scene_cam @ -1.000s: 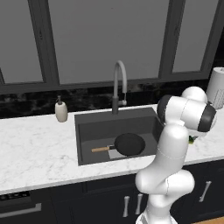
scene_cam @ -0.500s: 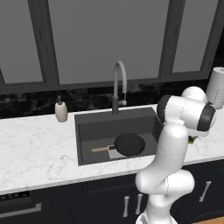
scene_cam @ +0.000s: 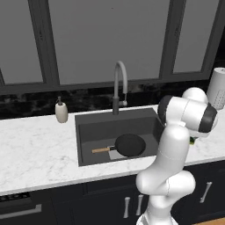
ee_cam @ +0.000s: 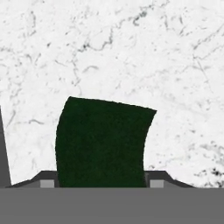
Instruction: Pick the pan and sponge and place them into the sink. Then turn on the water.
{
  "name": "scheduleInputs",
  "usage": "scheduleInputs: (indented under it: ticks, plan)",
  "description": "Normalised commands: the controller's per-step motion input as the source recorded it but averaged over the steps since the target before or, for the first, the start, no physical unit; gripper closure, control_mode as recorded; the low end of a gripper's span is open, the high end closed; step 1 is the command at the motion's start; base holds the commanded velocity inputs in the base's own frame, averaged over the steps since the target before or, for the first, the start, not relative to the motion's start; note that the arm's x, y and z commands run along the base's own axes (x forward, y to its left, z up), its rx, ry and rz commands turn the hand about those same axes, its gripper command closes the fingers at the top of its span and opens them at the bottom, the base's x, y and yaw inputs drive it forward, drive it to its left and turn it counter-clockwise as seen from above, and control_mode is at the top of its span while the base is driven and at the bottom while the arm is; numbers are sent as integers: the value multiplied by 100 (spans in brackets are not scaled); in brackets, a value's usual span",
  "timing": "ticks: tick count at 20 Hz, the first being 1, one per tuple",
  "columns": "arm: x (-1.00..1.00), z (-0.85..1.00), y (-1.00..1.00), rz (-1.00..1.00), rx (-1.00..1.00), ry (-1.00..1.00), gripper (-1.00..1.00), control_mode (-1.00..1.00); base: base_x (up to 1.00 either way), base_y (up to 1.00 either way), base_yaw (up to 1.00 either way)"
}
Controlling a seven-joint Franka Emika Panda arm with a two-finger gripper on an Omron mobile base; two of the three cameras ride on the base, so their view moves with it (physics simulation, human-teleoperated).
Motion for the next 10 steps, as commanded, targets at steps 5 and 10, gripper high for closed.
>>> scheduleInputs:
  ticks: [5,10]
  plan:
    - [-21,3,10,-1,0,0,100,-100,0,0,0]
    - [-32,37,22,0,0,-2,100,-100,0,0,0]
